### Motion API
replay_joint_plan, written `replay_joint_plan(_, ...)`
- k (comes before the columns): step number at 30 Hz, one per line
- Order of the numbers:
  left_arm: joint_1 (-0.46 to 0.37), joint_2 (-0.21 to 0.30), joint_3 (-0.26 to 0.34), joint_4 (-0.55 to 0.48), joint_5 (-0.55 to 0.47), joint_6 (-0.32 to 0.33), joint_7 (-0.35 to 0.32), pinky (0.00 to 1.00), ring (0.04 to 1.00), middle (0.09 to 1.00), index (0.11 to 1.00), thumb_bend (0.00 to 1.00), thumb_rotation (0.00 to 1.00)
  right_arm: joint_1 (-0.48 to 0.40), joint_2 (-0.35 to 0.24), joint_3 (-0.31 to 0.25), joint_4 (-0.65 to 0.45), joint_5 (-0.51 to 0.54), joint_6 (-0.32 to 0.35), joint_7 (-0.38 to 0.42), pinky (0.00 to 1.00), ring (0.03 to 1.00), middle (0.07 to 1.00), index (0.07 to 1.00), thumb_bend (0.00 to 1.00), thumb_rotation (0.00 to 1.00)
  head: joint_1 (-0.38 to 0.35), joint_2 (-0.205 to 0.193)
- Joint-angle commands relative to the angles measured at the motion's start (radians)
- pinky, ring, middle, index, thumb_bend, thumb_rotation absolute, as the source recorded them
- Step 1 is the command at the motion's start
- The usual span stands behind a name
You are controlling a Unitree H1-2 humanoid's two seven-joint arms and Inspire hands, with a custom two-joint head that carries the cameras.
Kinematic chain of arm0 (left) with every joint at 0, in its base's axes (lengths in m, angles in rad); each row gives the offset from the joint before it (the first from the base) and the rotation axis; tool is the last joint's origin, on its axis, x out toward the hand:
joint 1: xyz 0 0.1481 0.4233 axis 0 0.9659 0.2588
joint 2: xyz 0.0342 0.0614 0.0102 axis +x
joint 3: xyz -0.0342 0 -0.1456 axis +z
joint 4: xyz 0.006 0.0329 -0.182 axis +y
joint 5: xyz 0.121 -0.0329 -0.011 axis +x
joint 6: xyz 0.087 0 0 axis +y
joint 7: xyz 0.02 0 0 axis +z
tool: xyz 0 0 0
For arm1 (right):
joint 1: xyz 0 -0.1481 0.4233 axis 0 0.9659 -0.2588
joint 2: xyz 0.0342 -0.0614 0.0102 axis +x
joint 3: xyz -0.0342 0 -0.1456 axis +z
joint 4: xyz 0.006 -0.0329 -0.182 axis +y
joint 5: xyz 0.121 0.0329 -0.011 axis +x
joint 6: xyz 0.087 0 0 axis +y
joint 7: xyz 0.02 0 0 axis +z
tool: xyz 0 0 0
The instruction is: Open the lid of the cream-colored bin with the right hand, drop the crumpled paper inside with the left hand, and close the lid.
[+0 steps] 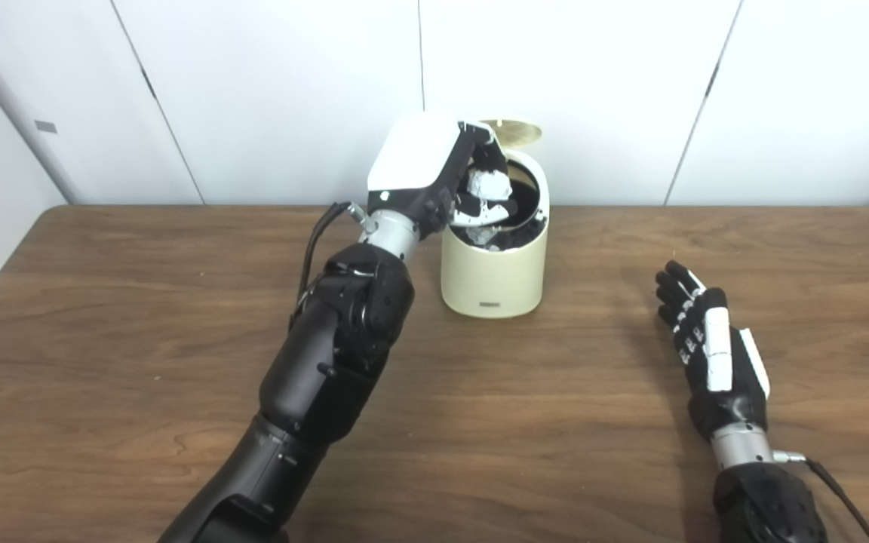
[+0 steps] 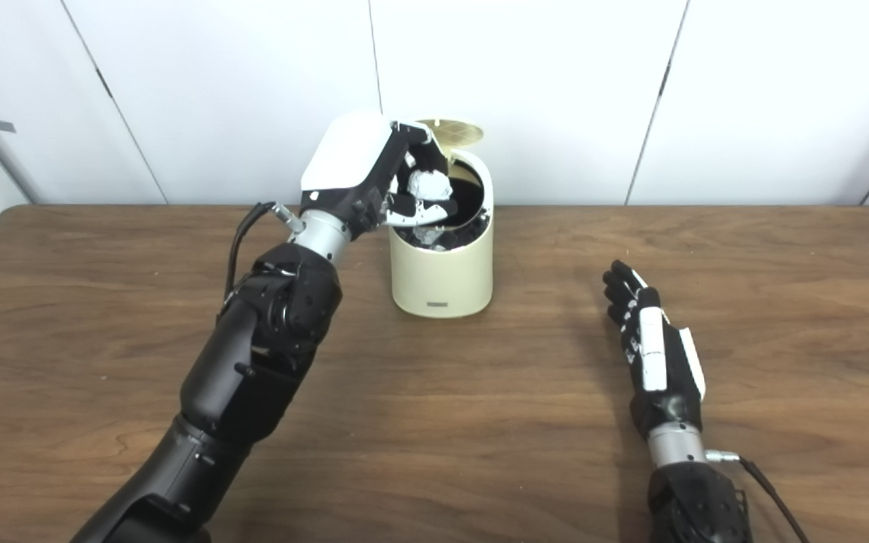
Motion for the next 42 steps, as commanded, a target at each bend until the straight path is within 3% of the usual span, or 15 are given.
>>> replay_joint_plan(1,-0.062,0.002,0.004,-0.019,0.0,-0.016,0.035,0.29,0.417,0.54,0.501,0.47,0.0,-0.012,0.002,0.003,0.001,-0.002,-0.014,0.001,0.94,0.923,0.888,0.882,0.6,1.0,0.001,0.0)
replay_joint_plan(42,-0.07,-0.001,-0.003,0.011,0.007,-0.005,0.051,0.3,0.436,0.557,0.491,0.47,0.0,-0.012,0.008,0.002,-0.005,0.008,-0.015,0.003,0.93,0.922,0.887,0.879,0.59,1.0,0.008,0.005)
